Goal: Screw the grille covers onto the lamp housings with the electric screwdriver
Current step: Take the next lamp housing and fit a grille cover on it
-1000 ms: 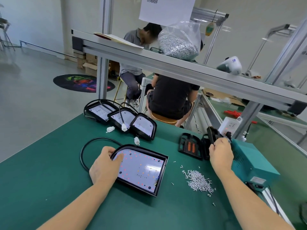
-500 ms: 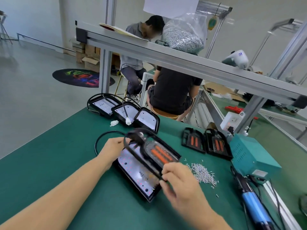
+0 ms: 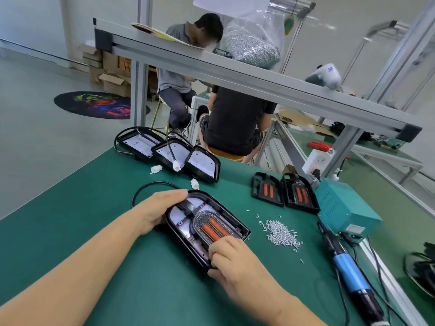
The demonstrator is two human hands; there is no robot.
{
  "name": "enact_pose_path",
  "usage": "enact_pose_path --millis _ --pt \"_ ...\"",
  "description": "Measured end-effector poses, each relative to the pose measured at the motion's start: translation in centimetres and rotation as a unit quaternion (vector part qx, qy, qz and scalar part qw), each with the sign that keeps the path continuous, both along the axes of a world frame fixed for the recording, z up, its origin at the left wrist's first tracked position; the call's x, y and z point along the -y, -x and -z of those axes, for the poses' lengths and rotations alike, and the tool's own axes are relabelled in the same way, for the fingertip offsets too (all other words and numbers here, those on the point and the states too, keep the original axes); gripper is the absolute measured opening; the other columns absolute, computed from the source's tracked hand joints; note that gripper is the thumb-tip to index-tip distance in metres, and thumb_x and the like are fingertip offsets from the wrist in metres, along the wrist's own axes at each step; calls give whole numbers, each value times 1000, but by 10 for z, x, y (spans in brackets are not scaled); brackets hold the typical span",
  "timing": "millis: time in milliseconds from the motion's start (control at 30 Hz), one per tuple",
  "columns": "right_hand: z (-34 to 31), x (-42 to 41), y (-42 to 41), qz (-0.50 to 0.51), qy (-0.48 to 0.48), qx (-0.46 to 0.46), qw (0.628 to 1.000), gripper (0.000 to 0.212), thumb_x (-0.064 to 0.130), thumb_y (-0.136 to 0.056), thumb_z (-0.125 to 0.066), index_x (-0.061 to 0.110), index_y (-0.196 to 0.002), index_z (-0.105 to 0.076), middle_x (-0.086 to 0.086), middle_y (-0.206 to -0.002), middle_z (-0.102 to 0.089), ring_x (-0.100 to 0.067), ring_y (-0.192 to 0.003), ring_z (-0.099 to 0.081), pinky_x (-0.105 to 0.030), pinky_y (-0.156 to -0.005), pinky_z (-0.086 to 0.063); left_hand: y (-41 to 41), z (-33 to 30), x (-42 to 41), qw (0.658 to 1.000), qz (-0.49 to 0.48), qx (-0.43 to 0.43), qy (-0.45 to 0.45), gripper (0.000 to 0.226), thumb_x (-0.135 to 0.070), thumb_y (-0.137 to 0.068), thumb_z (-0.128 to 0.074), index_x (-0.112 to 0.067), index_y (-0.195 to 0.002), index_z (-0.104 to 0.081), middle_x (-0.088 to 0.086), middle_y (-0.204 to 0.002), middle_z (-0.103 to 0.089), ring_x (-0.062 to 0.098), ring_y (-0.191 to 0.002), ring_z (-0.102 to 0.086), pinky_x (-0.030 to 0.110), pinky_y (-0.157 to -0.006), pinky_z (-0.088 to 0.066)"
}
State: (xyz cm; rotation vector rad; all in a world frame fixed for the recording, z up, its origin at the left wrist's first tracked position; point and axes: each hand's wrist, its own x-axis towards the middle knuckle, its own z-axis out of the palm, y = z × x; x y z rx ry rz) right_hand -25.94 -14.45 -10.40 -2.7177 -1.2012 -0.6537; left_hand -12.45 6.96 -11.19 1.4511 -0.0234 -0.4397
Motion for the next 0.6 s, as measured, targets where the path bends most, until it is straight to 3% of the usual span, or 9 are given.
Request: enact_pose_path --millis 133,333,433,500,600 --pt "-6 2 -2 5 24 -106 994 29 29 -98 -56 6 -84 -66 -2 -106 -65 -26 -101 -56 -34 -91 -47 2 0 -3 1000 -8 2 9 21 -23 -91 -60 -20 -110 -68 3 -101 -74 17 -84 -68 33 -82 -50" --pt "-7 -2 6 -14 0 -117 993 27 21 -100 -52 2 -90 -69 -5 -106 -66 -27 -98 -55 -34 -93 -45 3 -3 4 1000 24 -8 -9 22 -20 -94 -56 -13 -110 -68 7 -101 -74 18 -82 -69 29 -73 -52" --pt "-6 1 12 -16 -45 -115 992 23 20 -100 -54 4 -99 -70 -6 -109 -65 -25 -100 -55 -32 -96 -43 6 1 15 1000 11 -2 -18 23 -18 -96 -53 -9 -112 -67 9 -103 -73 22 -89 -68 34 -83 -52" --pt "-6 14 17 21 -95 -108 989 20 20 -98 -56 7 -108 -68 -5 -115 -63 -21 -106 -55 -27 -98 -40 6 5 19 992 -28 60 -108 25 -18 -98 -50 -13 -117 -64 4 -117 -66 22 -108 -60 38 -100 -44" --pt "-9 50 25 160 -179 -97 966 24 14 -93 -61 11 -116 -67 0 -119 -59 -15 -113 -52 -21 -102 -36 7 10 19 950 -48 176 -252 27 -22 -99 -47 -20 -120 -63 -1 -125 -60 19 -116 -53 36 -103 -38"
